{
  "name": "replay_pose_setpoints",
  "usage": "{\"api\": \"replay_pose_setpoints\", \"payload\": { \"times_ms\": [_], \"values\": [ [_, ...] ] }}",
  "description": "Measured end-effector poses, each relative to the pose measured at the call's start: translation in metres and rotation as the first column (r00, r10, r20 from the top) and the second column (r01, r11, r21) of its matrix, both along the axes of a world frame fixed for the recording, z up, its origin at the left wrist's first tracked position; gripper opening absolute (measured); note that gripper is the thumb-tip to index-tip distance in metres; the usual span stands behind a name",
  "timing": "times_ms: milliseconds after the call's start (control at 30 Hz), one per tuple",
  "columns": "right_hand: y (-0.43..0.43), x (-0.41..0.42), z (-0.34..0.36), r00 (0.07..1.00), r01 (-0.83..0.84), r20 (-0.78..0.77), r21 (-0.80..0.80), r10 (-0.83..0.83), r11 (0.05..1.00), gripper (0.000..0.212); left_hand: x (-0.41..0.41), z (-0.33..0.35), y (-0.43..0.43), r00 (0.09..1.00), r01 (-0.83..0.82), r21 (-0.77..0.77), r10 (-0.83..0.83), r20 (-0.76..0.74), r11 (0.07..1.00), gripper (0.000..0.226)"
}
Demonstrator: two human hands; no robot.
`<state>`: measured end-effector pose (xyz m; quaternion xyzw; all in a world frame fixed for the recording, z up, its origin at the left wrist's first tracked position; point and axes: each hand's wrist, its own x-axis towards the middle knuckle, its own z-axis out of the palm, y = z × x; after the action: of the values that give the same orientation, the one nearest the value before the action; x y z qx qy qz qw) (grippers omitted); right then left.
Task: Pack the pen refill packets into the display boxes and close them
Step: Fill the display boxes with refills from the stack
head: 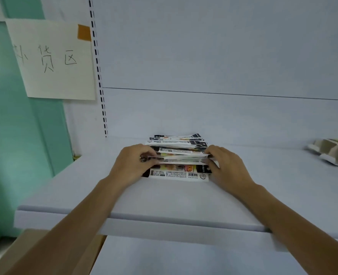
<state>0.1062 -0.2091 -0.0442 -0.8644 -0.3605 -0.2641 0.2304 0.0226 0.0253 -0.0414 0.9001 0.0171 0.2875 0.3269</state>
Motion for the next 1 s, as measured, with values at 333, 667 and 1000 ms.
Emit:
{"api": "replay_pose_setpoints", "payload": {
  "times_ms": [333, 667, 1000],
  "values": [
    [-0.004, 0.001, 0.005, 0.981, -0.04, -0.181, 0.163, 0.07, 0.986, 0.016, 0.003, 0.002, -0.003, 0.992, -0.092, -0.033, 0.095, 0.087, 0.995, 0.007],
    [-0.007, 0.009, 0.002, 0.994, 0.104, -0.068, 0.223, -0.091, 0.969, 0.049, 0.001, 0.003, -0.008, 0.998, 0.064, -0.077, -0.062, 0.024, 0.995, 0.015],
    [0.001, -0.003, 0.014, 0.949, -0.031, -0.286, 0.325, 0.129, 0.945, 0.078, 0.003, 0.012, -0.013, 0.966, -0.118, -0.19, 0.157, 0.205, 0.975, 0.009]
  ]
}}
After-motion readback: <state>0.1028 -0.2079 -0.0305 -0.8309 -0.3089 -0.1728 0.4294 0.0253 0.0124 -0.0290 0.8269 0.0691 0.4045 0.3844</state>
